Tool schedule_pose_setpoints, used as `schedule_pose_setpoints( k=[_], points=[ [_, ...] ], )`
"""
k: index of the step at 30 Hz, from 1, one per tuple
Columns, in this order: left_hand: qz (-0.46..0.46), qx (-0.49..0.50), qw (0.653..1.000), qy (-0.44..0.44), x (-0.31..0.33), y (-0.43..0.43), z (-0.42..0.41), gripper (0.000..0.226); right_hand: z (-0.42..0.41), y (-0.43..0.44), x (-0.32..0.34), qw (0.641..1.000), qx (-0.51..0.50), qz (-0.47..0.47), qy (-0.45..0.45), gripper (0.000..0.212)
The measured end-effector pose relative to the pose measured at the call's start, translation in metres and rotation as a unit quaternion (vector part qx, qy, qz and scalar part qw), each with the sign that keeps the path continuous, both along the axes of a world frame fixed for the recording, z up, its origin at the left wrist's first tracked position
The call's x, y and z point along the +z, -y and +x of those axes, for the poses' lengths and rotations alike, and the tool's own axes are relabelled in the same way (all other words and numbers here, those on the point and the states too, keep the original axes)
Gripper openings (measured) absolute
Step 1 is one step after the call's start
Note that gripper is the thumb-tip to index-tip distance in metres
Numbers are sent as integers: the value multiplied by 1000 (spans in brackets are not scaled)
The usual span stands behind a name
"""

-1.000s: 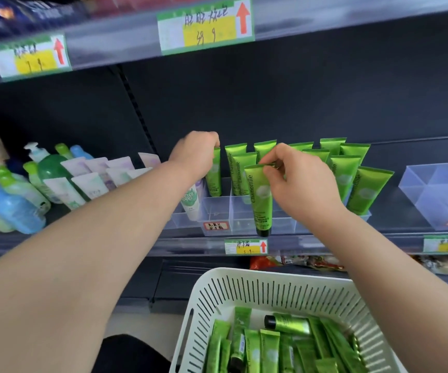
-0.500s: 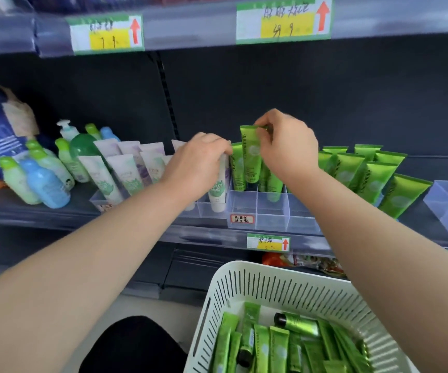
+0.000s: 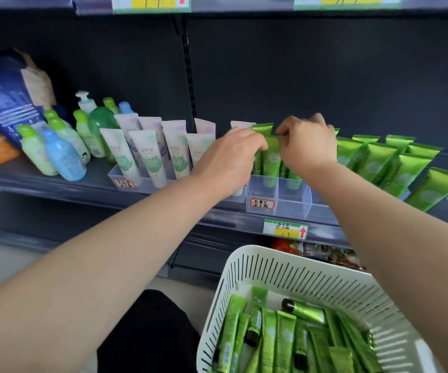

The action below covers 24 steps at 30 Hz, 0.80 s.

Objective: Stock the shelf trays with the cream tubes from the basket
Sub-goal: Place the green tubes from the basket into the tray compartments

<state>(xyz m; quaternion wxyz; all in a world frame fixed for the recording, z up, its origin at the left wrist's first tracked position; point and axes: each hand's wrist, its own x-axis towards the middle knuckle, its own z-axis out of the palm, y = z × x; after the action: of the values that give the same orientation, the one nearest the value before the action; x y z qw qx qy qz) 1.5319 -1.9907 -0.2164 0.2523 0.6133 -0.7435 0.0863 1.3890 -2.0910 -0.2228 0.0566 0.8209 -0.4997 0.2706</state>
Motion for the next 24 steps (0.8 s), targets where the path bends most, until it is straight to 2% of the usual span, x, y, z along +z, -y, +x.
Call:
schedule_pose_setpoints(
  k=[8, 14, 20, 24],
  points=[
    [25, -8, 999, 22, -6, -12, -14, 30, -25, -32, 5, 998, 16, -63, -4, 23],
    [61, -38, 997, 29, -30, -30, -32, 30, -69, -90, -33, 994, 43, -97, 0, 16],
    [131, -83, 988, -1, -93, -53, -64, 31, -116, -137, -104, 999, 42, -28, -21, 10],
    [192, -80, 978, -14, -144, -66, -84, 34, -131, -154, -151, 994, 42, 76, -66, 12]
  ],
)
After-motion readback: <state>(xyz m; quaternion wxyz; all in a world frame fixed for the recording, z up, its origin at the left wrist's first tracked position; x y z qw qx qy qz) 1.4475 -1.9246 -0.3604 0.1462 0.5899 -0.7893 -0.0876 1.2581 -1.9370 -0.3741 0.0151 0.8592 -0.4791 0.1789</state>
